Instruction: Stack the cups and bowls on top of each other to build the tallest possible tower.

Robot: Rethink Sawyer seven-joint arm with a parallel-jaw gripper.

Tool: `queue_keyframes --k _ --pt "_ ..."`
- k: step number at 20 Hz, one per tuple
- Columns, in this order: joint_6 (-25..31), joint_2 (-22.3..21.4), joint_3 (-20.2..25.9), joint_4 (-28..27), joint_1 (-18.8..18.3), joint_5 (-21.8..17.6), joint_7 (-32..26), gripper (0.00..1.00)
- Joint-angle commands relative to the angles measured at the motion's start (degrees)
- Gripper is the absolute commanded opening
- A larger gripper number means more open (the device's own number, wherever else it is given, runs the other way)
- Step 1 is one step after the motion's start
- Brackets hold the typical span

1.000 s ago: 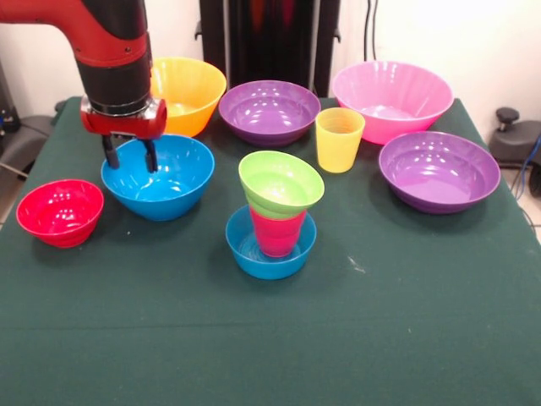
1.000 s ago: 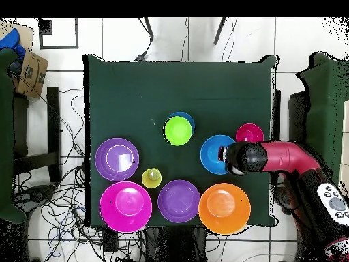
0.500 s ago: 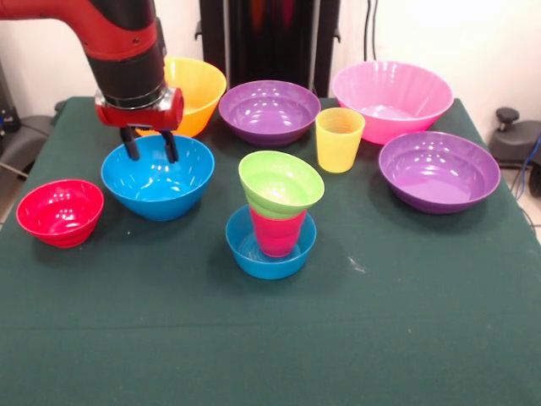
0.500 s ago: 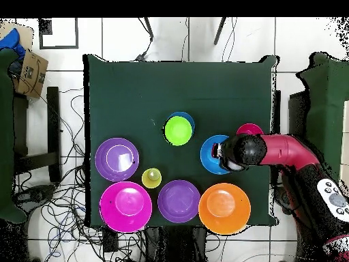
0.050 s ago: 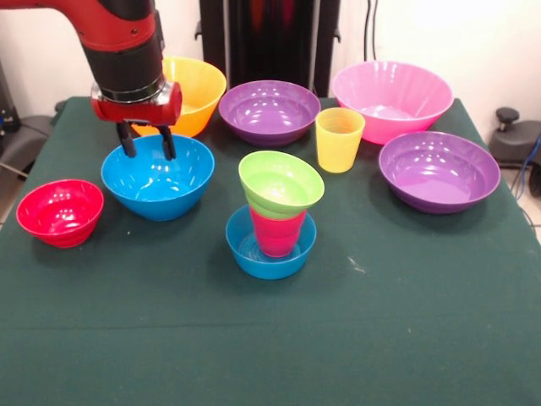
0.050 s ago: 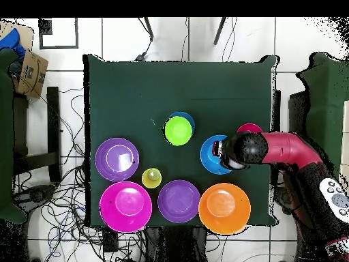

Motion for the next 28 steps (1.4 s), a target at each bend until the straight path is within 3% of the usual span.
queue_keyframes --k 1,14,20,22,23,28 --pt "2.50 -0.49 1.96 -2.95 0.26 -2.27 -16.05 1.00" --pt "1.92 -3.93 -0.11 -5.14 1.08 -3.48 -11.79 1.00" --pt "2.80 -5.61 1.92 -3.74 -1.52 -0.23 -13.92 1.00" --pt "0.45 -6.04 0.64 -3.35 0.06 -1.27 -9.29 1.00" --pt "-2.65 -5.16 1.41 -2.64 -0.10 -1.28 -8.09 1.00" --pt "-3.33 -0.59 4.40 -2.39 -1.68 0.62 -11.60 1.00"
